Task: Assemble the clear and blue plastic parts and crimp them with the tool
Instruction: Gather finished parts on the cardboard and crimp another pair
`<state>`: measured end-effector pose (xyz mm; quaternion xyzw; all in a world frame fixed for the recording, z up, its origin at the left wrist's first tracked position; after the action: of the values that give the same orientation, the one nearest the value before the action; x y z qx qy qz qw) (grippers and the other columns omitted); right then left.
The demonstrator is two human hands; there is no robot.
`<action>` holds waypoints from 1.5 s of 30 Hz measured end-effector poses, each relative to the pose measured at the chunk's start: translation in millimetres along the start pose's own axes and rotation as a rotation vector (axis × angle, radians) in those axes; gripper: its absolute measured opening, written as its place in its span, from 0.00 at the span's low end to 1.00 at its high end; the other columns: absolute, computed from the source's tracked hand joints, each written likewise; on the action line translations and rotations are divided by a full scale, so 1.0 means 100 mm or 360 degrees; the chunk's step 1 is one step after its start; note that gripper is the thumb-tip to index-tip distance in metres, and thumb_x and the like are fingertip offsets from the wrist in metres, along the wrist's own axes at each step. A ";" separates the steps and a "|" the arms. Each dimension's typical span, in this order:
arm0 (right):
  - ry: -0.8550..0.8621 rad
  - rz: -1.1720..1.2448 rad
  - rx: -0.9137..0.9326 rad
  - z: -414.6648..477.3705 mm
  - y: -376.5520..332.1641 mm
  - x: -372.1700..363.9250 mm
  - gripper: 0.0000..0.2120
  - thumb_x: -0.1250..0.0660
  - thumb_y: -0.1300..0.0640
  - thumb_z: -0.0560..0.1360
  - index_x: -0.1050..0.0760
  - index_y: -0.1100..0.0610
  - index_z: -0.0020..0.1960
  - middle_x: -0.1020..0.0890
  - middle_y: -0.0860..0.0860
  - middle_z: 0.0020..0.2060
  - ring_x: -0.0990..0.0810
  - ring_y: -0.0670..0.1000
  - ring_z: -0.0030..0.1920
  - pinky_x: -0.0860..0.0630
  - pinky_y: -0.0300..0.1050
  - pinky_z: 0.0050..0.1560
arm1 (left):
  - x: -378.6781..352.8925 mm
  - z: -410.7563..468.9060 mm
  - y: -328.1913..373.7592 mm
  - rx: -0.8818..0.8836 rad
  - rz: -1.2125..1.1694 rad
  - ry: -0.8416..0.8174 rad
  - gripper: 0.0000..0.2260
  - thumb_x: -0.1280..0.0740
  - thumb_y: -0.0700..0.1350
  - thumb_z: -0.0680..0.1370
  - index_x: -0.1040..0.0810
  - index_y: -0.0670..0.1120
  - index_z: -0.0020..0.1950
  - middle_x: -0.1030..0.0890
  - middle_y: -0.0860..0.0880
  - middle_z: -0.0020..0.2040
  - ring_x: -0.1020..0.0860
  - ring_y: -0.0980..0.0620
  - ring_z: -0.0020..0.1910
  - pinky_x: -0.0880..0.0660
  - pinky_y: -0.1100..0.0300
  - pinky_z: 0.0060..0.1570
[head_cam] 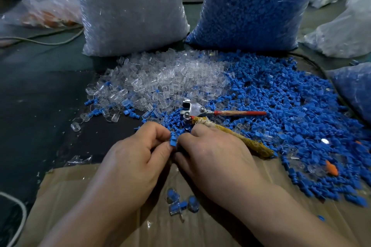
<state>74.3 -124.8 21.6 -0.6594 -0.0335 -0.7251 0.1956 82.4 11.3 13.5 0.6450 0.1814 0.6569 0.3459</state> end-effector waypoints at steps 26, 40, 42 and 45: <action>-0.0110 0.0007 -0.0069 -0.03 0.05 0.06 0.09 0.45 0.47 0.83 0.29 0.49 0.56 0.34 0.47 0.44 0.31 0.52 0.46 0.37 0.47 0.41 | -0.10 0.01 -0.06 0.0199 -0.0642 0.0059 0.10 0.32 0.45 0.79 0.22 0.62 0.48 0.14 0.58 0.41 0.16 0.62 0.41 0.25 0.63 0.42; -0.0081 0.0095 -0.0035 -0.09 0.16 0.02 0.06 0.40 0.59 0.78 0.28 0.50 0.53 0.32 0.46 0.43 0.33 0.50 0.46 0.35 0.44 0.43 | -0.20 0.04 -0.03 0.0481 -0.1785 -0.0126 0.06 0.29 0.41 0.68 0.14 0.49 0.42 0.16 0.42 0.39 0.20 0.52 0.32 0.26 0.65 0.26; -0.0051 0.0098 -0.0038 -0.08 0.16 0.01 0.05 0.40 0.58 0.78 0.29 0.49 0.52 0.32 0.46 0.43 0.31 0.51 0.45 0.37 0.44 0.42 | -0.21 0.04 -0.02 0.0515 -0.1773 -0.0141 0.07 0.24 0.39 0.67 0.14 0.49 0.41 0.16 0.42 0.38 0.21 0.53 0.31 0.27 0.64 0.25; 0.0029 0.0131 -0.0062 -0.07 0.16 0.05 0.04 0.39 0.57 0.78 0.28 0.50 0.51 0.29 0.46 0.44 0.28 0.51 0.43 0.34 0.45 0.39 | -0.21 0.04 -0.01 0.0554 -0.1785 -0.0128 0.06 0.28 0.44 0.65 0.15 0.50 0.40 0.17 0.43 0.36 0.22 0.53 0.30 0.27 0.65 0.24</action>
<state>72.8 -142.8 21.8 -0.6573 0.0094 -0.7229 0.2128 85.3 -3.1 -2.0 0.5222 0.5868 0.3092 0.5361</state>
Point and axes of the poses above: each hand's wrist, its own z-axis towards the middle knuckle, its own x-axis out of the back of the hand, y = z × x, the point moved 6 cm from there along z, towards the middle knuckle
